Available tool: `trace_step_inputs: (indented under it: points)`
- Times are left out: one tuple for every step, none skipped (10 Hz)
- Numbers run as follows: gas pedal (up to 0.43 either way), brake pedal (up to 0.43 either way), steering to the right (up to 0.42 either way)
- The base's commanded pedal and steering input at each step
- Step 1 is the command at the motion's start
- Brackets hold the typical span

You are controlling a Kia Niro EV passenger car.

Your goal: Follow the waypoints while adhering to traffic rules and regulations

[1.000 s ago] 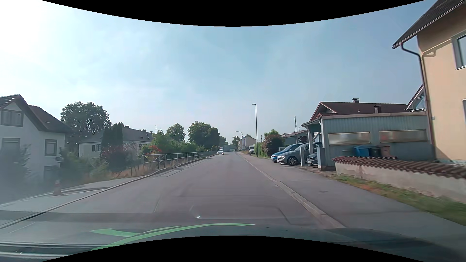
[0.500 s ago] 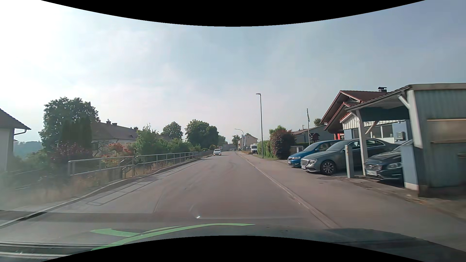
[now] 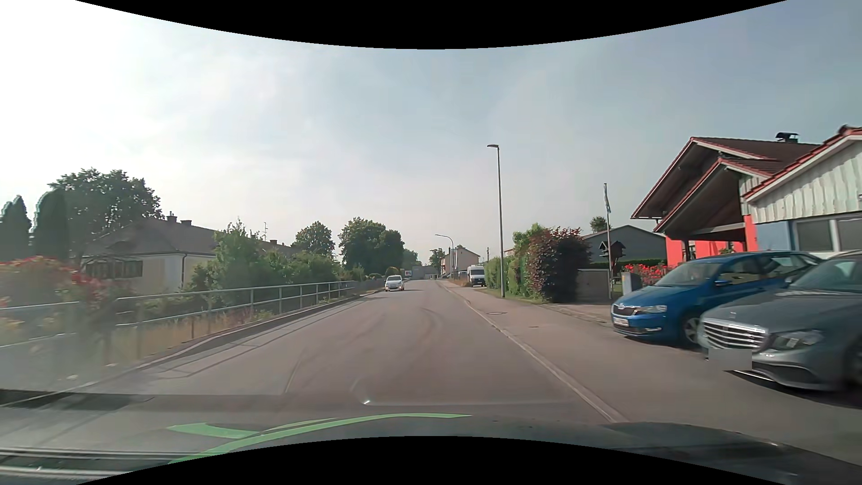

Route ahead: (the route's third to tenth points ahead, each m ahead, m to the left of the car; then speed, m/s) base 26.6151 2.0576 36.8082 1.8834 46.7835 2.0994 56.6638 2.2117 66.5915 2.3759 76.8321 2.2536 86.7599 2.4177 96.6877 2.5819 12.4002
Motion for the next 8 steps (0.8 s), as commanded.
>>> trace_step_inputs:
  points:
    - [0.110,0.000,-0.003]
    - [0.110,0.000,-0.003]
    - [0.110,0.000,-0.003]
    - [0.110,0.000,-0.003]
    - [0.110,0.000,-0.001]
    - [0.110,0.000,0.000]
    - [0.110,0.000,0.000]
    - [0.110,0.000,0.000]
